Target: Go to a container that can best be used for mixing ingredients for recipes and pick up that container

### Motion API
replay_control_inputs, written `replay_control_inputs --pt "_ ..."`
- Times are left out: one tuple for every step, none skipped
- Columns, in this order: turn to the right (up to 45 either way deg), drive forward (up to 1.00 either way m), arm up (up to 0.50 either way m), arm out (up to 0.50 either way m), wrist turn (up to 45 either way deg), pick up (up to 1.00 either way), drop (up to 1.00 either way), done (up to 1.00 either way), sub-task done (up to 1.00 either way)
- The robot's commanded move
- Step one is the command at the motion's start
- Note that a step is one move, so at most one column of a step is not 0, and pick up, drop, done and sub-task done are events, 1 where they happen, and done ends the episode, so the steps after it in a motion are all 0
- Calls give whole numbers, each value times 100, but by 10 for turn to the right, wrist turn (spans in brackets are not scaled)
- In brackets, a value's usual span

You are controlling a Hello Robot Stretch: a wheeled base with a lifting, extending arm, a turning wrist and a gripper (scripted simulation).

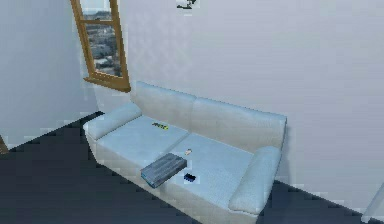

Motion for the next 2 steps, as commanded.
replay_control_inputs --pt "0 0 0 0 450 0 0 0 0" --pt "0 0 0 0 30 0 0 0 0"
